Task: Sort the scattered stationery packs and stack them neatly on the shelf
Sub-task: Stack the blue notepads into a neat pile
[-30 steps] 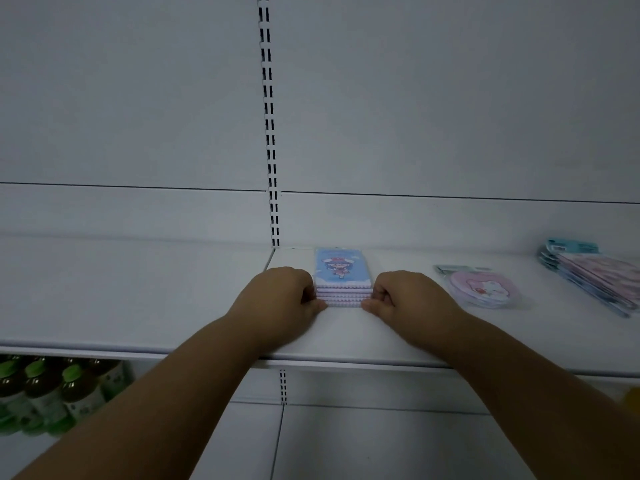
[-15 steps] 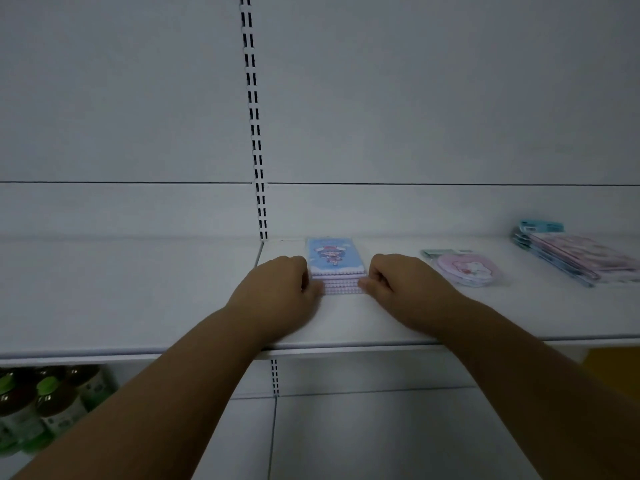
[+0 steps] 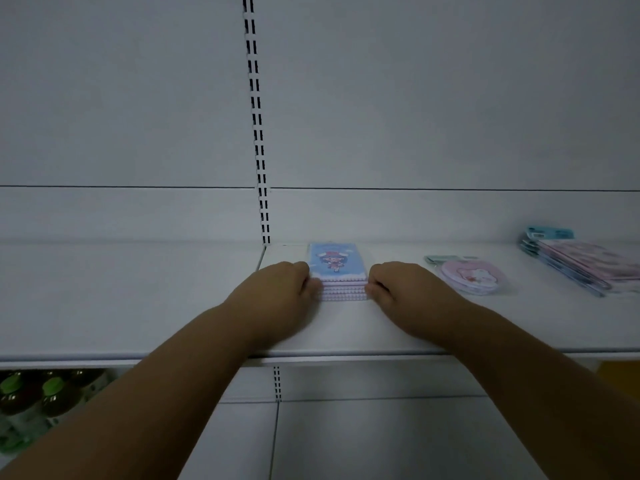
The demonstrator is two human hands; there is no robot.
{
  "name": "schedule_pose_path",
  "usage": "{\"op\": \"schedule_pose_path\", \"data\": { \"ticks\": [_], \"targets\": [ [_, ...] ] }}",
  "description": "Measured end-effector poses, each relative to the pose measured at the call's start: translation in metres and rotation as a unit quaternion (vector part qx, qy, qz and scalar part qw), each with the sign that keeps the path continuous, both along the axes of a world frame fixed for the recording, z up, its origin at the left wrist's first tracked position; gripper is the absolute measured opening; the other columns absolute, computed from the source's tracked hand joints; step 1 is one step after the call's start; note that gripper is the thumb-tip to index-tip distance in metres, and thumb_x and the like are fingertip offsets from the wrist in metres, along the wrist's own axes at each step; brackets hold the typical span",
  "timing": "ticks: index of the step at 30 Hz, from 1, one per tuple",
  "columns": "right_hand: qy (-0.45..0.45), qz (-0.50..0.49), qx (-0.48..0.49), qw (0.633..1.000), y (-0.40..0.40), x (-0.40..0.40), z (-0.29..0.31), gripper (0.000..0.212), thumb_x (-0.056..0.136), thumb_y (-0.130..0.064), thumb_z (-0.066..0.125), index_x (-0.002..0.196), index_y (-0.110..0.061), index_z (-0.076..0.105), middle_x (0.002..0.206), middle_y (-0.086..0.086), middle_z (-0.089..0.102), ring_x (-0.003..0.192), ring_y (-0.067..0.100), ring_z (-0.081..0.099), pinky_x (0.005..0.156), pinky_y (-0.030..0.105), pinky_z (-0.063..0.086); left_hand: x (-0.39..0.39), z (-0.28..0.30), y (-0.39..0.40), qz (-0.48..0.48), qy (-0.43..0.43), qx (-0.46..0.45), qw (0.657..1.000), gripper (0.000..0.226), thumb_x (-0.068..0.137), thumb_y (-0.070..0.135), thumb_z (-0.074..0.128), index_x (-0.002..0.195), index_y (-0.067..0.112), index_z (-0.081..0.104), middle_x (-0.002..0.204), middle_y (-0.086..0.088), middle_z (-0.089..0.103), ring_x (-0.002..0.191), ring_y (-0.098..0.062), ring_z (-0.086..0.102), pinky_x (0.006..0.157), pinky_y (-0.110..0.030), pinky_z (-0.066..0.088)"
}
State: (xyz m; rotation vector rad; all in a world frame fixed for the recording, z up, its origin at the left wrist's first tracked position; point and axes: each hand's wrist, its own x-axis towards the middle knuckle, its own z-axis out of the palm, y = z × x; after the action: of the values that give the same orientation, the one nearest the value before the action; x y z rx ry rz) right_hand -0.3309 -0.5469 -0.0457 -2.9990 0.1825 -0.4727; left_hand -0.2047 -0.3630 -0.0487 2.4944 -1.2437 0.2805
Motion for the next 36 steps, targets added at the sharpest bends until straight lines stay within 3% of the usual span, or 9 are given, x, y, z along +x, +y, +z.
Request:
{"op": "schedule_pose_path", "data": {
  "ticks": [2,7,9,11,15,19,22,26,36],
  "targets": [
    [-0.008,0.004,0.025,1.000,-0.004,-0.003,0.005,0.028,0.098,-0.026,0.040,0.075,-0.014,0.051,0.070,-0.004,0.050,0.071,0.018,0.047,0.064,0.032,0.034,0.005,0.013,-0.002,0.013,0.075,0.012,0.997,0.037,0.100,0.040,0.033,0.087,0.015,0.057,0.081,-0.004,0.061,0.072,-0.017,0.056,0.059,-0.032,0.041],
    [-0.049,-0.104,0.278,0.954,-0.017,0.018,0.026,0.030,0.094,-0.023,0.043,0.084,-0.009,0.068,0.069,0.001,0.061,0.058,0.015,0.053,0.057,0.029,0.045,0.024,0.037,-0.024,0.083,0.308,-0.070,0.945,0.037,0.100,0.024,0.041,0.109,-0.005,0.061,0.092,-0.017,0.071,0.067,-0.022,0.064,0.068,-0.033,0.057],
    [0.012,-0.136,0.299,0.944,-0.014,0.035,0.029,0.038,0.096,-0.031,0.044,0.084,-0.004,0.066,0.066,0.008,0.064,0.050,0.017,0.053,0.050,0.026,0.044,0.025,0.039,-0.034,0.090,0.294,-0.049,0.950,0.038,0.100,0.024,0.042,0.105,-0.007,0.062,0.084,-0.017,0.068,0.068,-0.027,0.065,0.074,-0.039,0.059],
    [0.052,-0.147,0.321,0.934,-0.007,0.046,0.026,0.043,0.097,-0.035,0.044,0.077,-0.002,0.062,0.053,0.010,0.063,0.036,0.017,0.049,0.042,0.023,0.041,0.026,0.036,-0.040,0.087,0.260,-0.024,0.961,0.035,0.099,0.024,0.041,0.095,-0.003,0.063,0.071,-0.010,0.065,0.059,-0.024,0.064,0.062,-0.032,0.059],
    [0.035,-0.155,0.350,0.923,-0.005,0.054,0.021,0.040,0.096,-0.030,0.045,0.080,0.003,0.061,0.042,0.009,0.060,0.029,0.018,0.050,0.037,0.023,0.044,0.028,0.032,-0.045,0.103,0.200,0.015,0.974,0.035,0.100,0.029,0.039,0.078,0.007,0.056,0.060,-0.004,0.058,0.047,-0.015,0.055,0.044,-0.022,0.045],
    [0.030,-0.160,0.356,0.920,-0.004,0.052,0.020,0.043,0.097,-0.032,0.044,0.086,0.005,0.062,0.047,0.011,0.063,0.031,0.017,0.051,0.039,0.023,0.046,0.027,0.033,-0.046,0.108,0.222,-0.017,0.969,0.039,0.101,0.028,0.040,0.069,0.008,0.050,0.056,-0.006,0.057,0.036,-0.014,0.055,0.032,-0.019,0.043],
    [0.000,-0.161,0.282,0.946,-0.005,0.043,0.019,0.048,0.098,-0.041,0.039,0.076,-0.003,0.059,0.054,0.008,0.060,0.046,0.020,0.055,0.049,0.025,0.045,0.024,0.030,-0.032,0.095,0.228,-0.061,0.967,0.036,0.099,0.032,0.040,0.076,0.007,0.054,0.065,-0.007,0.063,0.052,-0.018,0.064,0.044,-0.022,0.050],
    [-0.052,-0.095,0.090,0.990,-0.006,0.024,0.009,0.042,0.098,-0.040,0.035,0.061,-0.021,0.042,0.061,-0.004,0.045,0.059,0.009,0.043,0.052,0.026,0.029,0.015,0.016,-0.008,0.062,0.110,-0.001,0.992,0.039,0.095,0.047,0.042,0.078,0.016,0.059,0.075,-0.003,0.066,0.067,-0.016,0.060,0.061,-0.030,0.048],
    [-0.039,-0.046,0.047,0.997,0.001,0.006,-0.001,0.045,0.096,-0.052,0.032,0.070,-0.020,0.050,0.064,-0.004,0.049,0.064,0.016,0.049,0.056,0.031,0.033,0.005,0.008,0.004,0.013,0.037,0.014,0.999,0.033,0.086,0.056,0.053,0.073,0.026,0.053,0.070,0.008,0.057,0.064,-0.008,0.052,0.051,-0.026,0.036]
  ]
}}
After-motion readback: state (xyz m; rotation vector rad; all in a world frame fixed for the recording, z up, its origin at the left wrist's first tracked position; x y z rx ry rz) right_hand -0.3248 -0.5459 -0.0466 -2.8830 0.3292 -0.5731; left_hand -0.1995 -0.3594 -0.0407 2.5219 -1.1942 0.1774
